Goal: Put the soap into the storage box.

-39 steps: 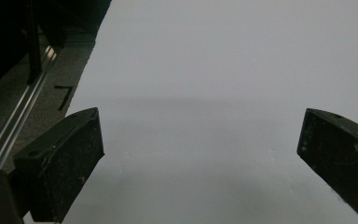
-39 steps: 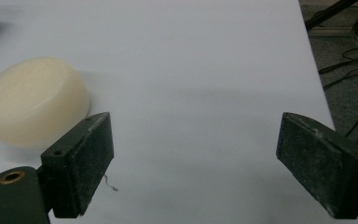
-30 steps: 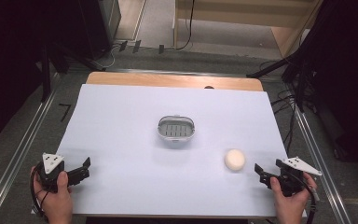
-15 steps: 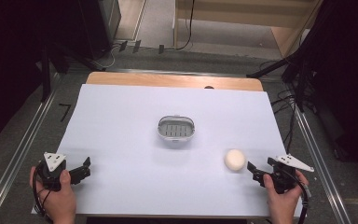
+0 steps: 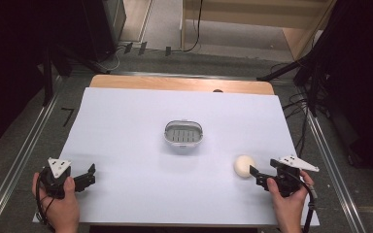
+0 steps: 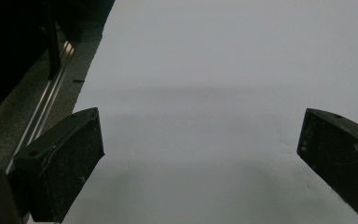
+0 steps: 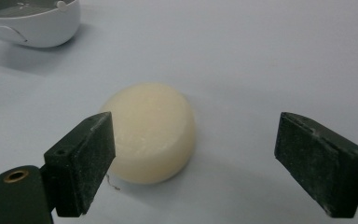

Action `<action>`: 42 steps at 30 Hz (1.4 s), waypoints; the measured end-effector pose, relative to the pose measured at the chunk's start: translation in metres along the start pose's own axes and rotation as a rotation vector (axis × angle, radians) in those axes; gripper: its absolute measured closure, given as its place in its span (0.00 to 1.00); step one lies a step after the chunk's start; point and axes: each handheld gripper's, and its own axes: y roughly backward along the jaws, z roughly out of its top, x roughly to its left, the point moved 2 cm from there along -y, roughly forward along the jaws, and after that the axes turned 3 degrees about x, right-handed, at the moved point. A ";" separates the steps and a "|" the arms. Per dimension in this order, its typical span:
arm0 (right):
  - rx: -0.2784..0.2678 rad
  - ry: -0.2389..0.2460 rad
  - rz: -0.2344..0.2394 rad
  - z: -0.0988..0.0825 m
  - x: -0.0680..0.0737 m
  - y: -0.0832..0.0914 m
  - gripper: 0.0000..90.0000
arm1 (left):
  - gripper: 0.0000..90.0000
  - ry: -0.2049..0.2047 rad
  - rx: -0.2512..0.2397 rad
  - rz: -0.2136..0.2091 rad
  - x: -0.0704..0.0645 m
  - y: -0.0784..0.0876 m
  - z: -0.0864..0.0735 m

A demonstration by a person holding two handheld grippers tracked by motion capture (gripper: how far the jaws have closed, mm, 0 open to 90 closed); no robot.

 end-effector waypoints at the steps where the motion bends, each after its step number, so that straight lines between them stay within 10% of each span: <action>1: 0.003 0.008 0.006 0.001 0.003 -0.002 0.14 | 0.01 -0.002 -0.002 -0.002 0.000 0.000 0.000; 12: 0.046 0.052 0.039 0.003 0.025 -0.022 0.11 | 0.02 -0.010 -0.001 0.009 -0.001 0.000 0.000; 15: 0.057 0.064 0.033 0.003 0.029 -0.025 0.11 | 0.18 -0.009 -0.002 0.038 -0.002 0.000 0.000; 21: 0.080 0.038 0.026 0.001 0.033 -0.040 0.10 | 0.10 0.019 0.010 0.042 0.001 -0.001 0.000; 26: 0.109 0.056 -0.034 0.001 0.038 -0.049 0.10 | 0.00 -0.046 0.125 0.007 -0.004 -0.011 0.003; 32: 0.129 0.046 -0.114 0.001 0.038 -0.053 0.21 | 0.00 -0.022 0.091 0.004 -0.002 -0.008 0.003; 42: 0.116 0.045 -0.081 0.002 0.039 -0.053 0.28 | 0.00 0.014 0.085 -0.032 0.002 -0.008 0.003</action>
